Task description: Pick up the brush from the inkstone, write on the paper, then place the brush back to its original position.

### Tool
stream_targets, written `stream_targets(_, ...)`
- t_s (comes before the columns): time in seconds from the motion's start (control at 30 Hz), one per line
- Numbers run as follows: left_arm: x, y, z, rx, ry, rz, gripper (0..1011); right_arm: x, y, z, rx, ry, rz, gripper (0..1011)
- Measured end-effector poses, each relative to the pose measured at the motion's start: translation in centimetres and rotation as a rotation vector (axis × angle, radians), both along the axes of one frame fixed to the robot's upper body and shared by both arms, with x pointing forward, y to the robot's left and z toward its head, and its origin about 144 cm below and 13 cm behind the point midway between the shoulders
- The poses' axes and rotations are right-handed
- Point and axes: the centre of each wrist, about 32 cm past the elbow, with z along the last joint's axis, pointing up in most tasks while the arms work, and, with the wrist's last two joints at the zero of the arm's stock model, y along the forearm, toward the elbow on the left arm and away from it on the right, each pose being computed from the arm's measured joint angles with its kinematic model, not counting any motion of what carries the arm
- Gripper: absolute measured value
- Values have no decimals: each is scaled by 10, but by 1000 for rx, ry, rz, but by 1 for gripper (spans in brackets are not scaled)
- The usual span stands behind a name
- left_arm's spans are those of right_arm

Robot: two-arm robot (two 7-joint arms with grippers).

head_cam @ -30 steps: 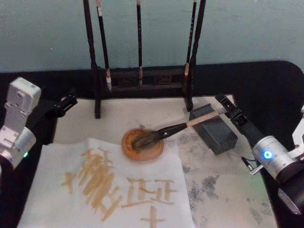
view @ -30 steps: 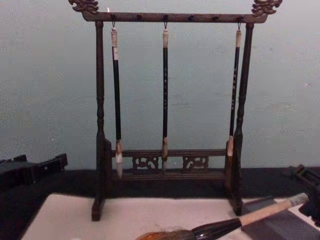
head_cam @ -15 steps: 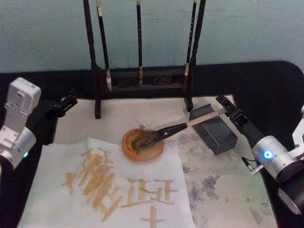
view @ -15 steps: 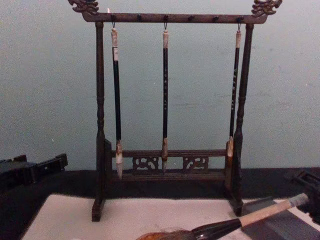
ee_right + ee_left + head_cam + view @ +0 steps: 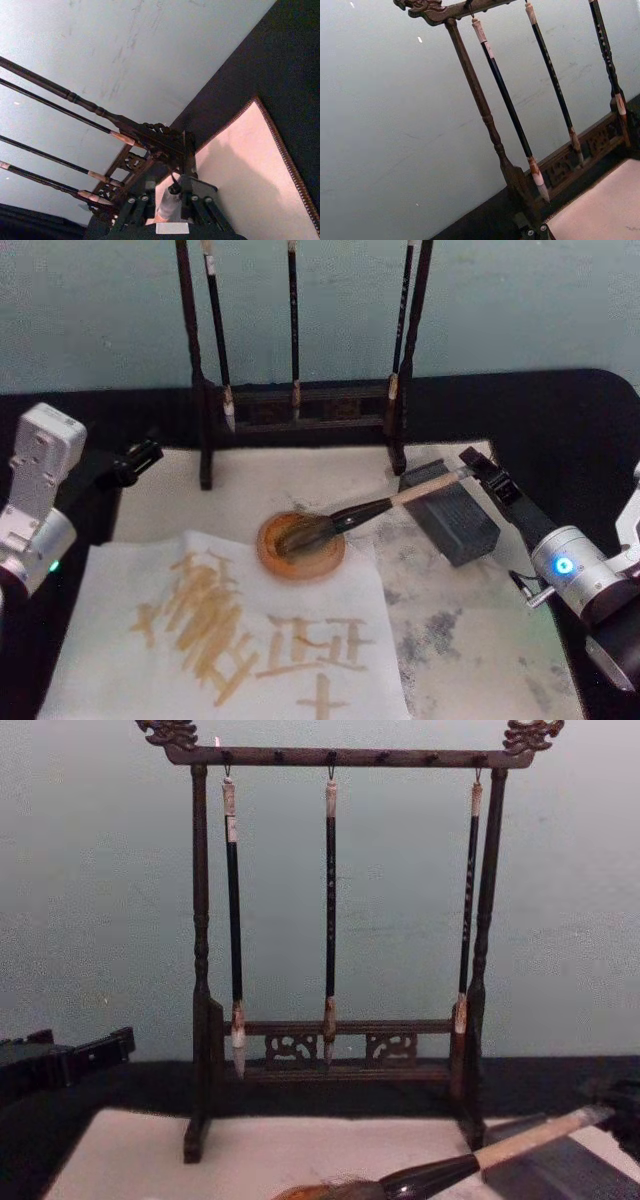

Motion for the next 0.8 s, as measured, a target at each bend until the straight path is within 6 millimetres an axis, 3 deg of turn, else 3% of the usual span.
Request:
stream_targets(0.17, 0, 0, 0, 0, 0, 0, 1002, 0, 0, 0, 0, 0, 0, 195)
stream_targets(0.8, 0, 0, 0, 0, 0, 0, 1002, 0, -1, 1, 1, -10, 6, 185)
